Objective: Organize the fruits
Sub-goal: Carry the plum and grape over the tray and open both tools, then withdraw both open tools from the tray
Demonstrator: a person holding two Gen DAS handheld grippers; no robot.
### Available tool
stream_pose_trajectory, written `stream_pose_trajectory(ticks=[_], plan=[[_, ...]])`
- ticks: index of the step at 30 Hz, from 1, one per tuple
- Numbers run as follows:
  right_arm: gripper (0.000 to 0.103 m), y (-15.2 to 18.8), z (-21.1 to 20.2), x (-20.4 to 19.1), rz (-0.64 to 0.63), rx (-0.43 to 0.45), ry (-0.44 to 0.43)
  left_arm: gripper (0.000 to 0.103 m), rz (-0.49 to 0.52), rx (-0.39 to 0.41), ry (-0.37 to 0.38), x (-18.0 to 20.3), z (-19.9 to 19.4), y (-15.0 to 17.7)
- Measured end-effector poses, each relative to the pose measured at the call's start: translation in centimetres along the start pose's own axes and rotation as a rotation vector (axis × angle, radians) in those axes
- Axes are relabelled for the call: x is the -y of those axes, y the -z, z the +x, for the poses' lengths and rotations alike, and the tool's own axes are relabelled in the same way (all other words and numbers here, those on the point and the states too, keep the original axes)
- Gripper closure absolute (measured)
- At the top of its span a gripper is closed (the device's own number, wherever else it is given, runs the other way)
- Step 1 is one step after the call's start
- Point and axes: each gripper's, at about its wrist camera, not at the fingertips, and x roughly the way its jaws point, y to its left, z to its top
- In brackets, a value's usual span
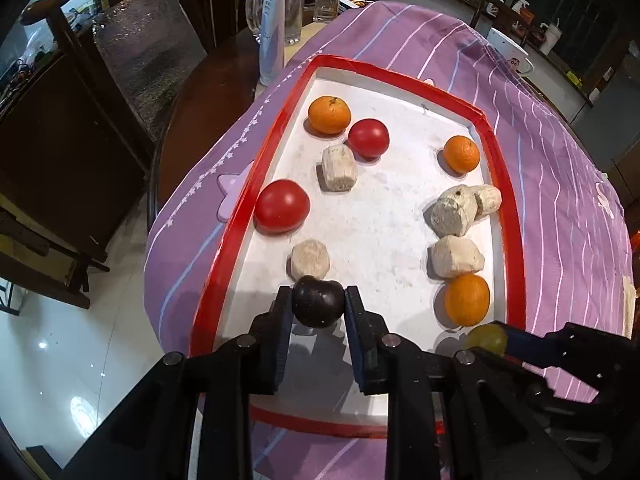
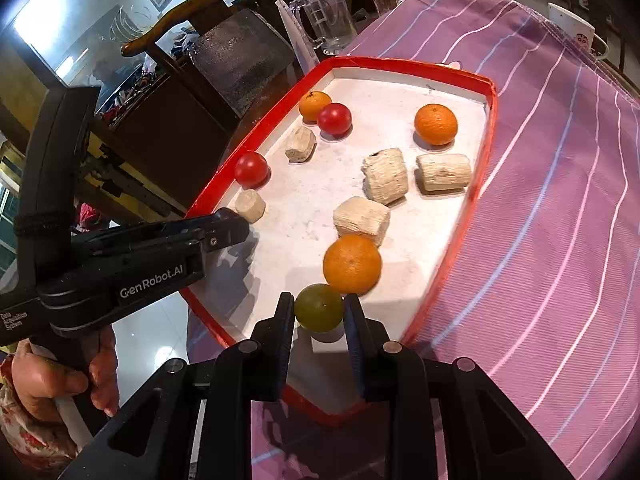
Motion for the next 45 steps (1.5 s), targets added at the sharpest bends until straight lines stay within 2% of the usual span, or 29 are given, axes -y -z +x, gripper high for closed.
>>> stream_pose_trajectory(ticks=[2,7,11,15,19,21,24,27,30,37,45], plan=[[0.074,-0.1,0.2,-0.2,0.003,-0.001,0.014,0.076,0.001,-0.006,0.014,-0.1,0.1,-0.5],[0.074,-0.6,0.2,-0.3,0.009,0.001,0.026,0.057,-0.020,0.005,0.067,-0.5,-0.2,-1.6],[0.074,-0.4,-0.1,-0.8,-0.007,0.013,0.067,0.054,-0.040,0.023,0.102,-0.6,-0.7,-2.3],[0.073,0.2,-1.5,-0.6,-0.020,0.040,0.098,0.052,-0.059,0.042,0.104,0.0,-1.4,-2.4],[0.073,0.8,-3.4,0.7,0.000,0.072,0.097,0.046,-0.061,0.076,0.048,1.3,-2.9,-1.5],[0.073,1.2,-4.5,1.7,0.015,0.085,0.093,0.044,-0.038,0.106,-0.008,2.5,-4.3,-0.8],[0.073,1.9,-6.0,3.0,0.034,0.102,0.081,0.033,-0.011,0.153,-0.075,4.1,-6.0,0.0],[0.073,3.1,-7.4,4.6,0.063,0.115,0.081,0.028,0.008,0.192,-0.122,6.1,-7.4,1.0],[0.072,4.3,-8.1,6.1,0.087,0.114,0.086,0.024,0.013,0.201,-0.138,8.0,-8.0,1.8],[0.072,6.6,-11.3,9.5,0.132,0.155,0.117,0.024,0.053,0.196,-0.166,13.4,-8.5,3.2],[0.070,8.0,-15.7,12.3,0.165,0.219,0.184,0.023,0.129,0.272,-0.186,18.9,-10.2,3.5]])
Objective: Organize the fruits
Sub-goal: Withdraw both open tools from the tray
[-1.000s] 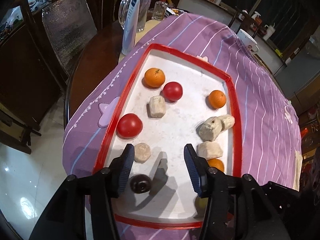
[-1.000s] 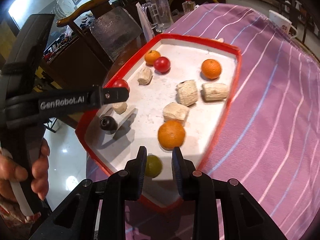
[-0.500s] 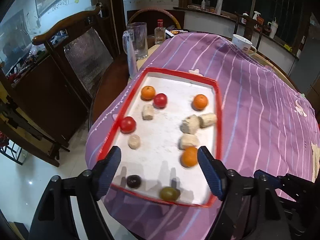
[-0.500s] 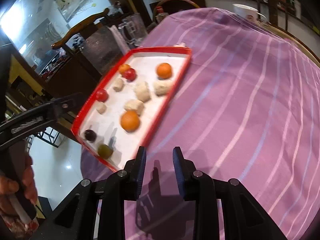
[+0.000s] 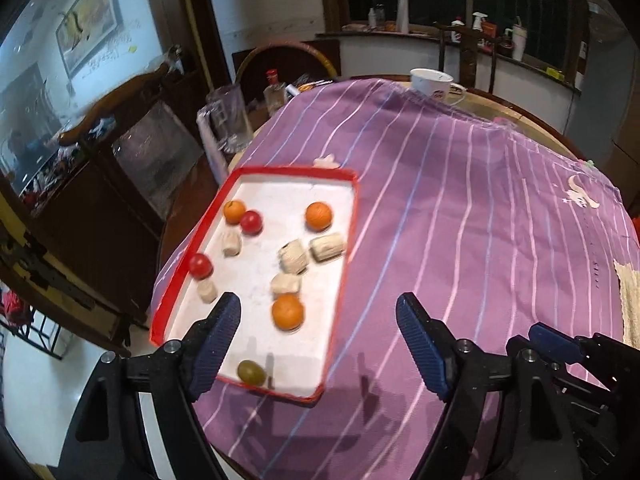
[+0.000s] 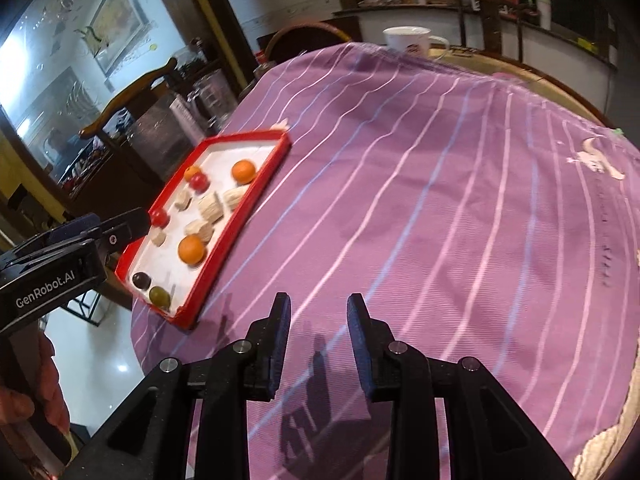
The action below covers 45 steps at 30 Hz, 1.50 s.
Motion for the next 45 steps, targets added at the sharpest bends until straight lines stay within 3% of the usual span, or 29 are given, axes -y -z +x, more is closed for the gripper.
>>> stream_pose_trajectory(ticks=[9,21,45], plan=[[0.068,0.5,-0.8,1.1,0.011,0.002,-0.002,0.022,0.027,-0.017,0.008,1.9,-0.5,0.8],[0.067,0.6,0.5,-0.3,-0.036,-0.032,-0.031,0.022,-0.014,-0.040,-0.007,0.9,-0.2,1.6],[0.065,0.7,1.5,0.0,-0.015,-0.063,-0.022,0.022,-0.022,-0.092,0.039,0.9,1.2,2.1]])
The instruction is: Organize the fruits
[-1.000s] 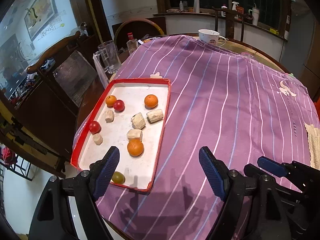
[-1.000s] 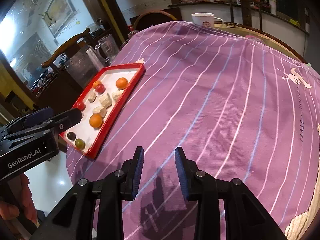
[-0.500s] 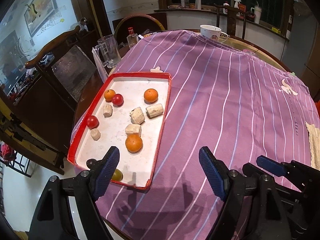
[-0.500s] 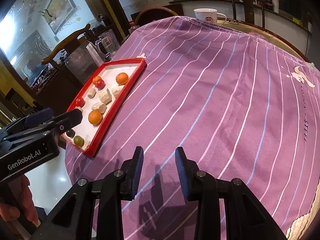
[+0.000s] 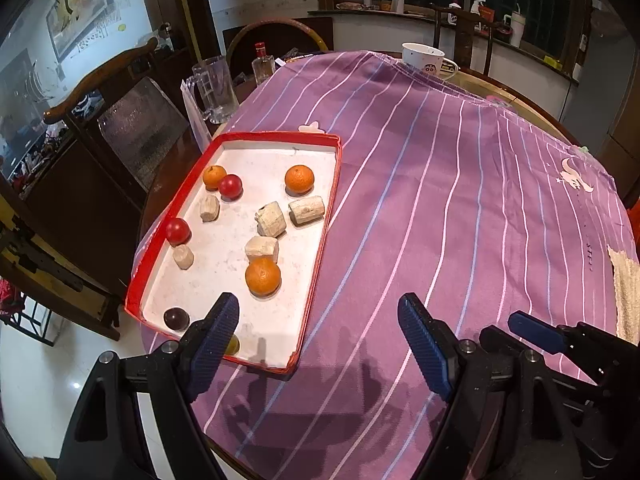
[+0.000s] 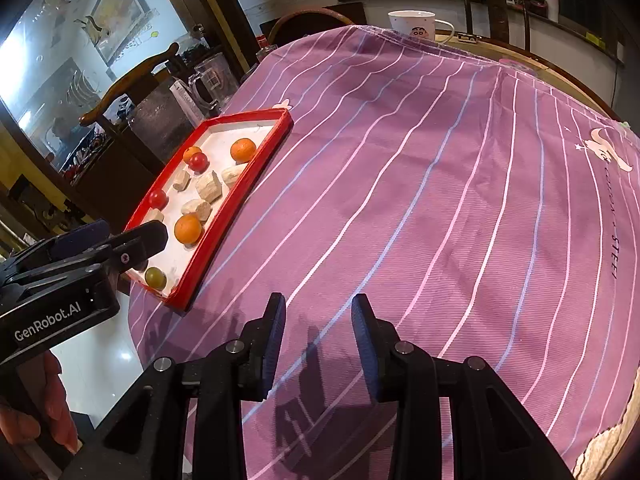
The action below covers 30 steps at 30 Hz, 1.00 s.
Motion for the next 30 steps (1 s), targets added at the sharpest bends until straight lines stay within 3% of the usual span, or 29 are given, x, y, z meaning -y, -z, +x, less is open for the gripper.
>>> stream_pose_trajectory(ticks=[30], plan=[[0.062,0.4,0.5,-1.1,-0.022,-0.005,-0.010,0.022,-0.037,-0.024,0.012,-1.6,0.2,1.0]])
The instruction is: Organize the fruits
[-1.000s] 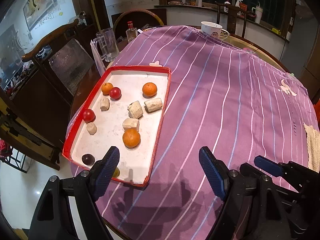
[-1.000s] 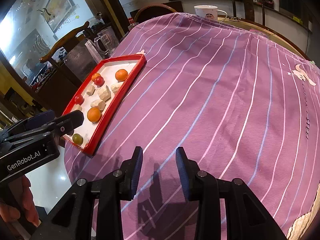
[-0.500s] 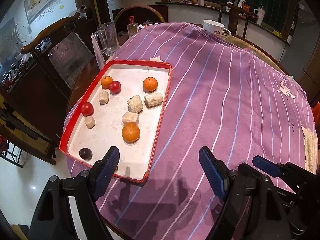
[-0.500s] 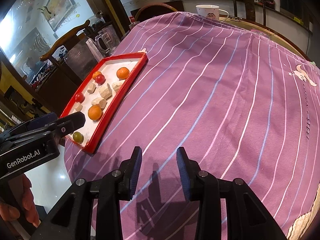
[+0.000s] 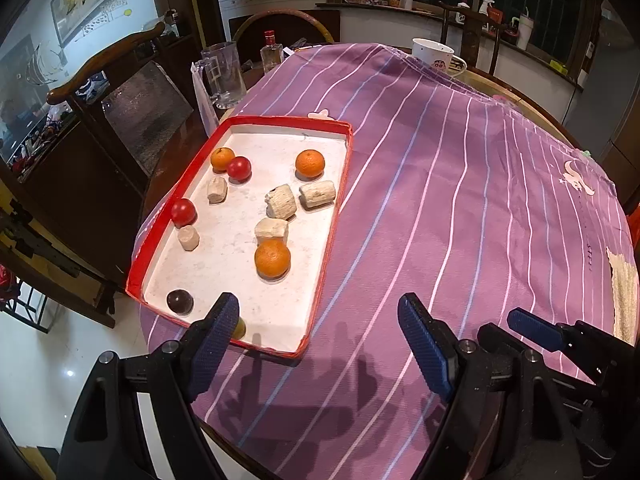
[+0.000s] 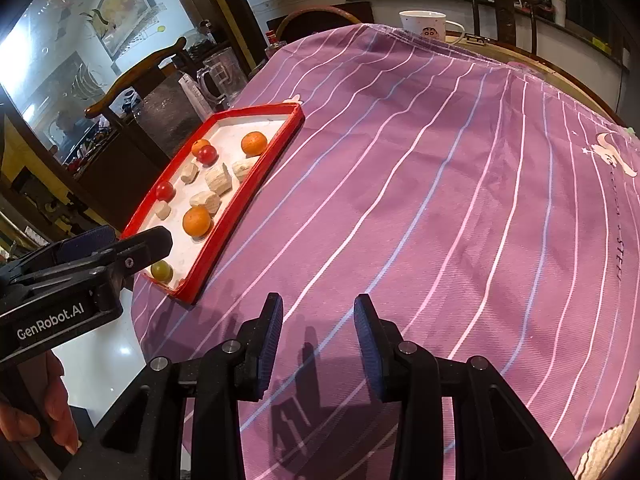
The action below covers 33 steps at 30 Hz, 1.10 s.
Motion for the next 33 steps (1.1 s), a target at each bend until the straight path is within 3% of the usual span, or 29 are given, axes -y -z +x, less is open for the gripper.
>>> stream_pose_trajectory(ticks=[4,9,16,21,28,33], plan=[[0.062,0.0,0.3,-0.3,0.001,-0.004,0.009,0.022,-0.064,-0.029,0.027,-2.9,1.4,-0.4],[0.062,-0.6,0.2,-1.2,0.001,0.026,0.059,0.022,-0.194,-0.086,-0.010,-9.0,4.4,-1.4],[0.062,-1.9,2.7,-4.2,0.043,0.004,0.093,0.022,-0.122,-0.145,-0.085,-13.7,8.1,-2.3],[0.062,-2.6,4.5,-7.9,0.029,0.006,0.105,0.022,-0.091,-0.156,-0.061,-16.4,9.7,-3.6],[0.062,-3.9,7.4,-11.7,0.061,0.013,0.111,0.022,0.004,-0.068,-0.032,-17.9,8.7,-5.7],[0.062,-5.1,8.9,-14.5,0.054,0.031,0.100,0.022,0.049,0.074,-0.060,-19.1,5.8,-6.8]])
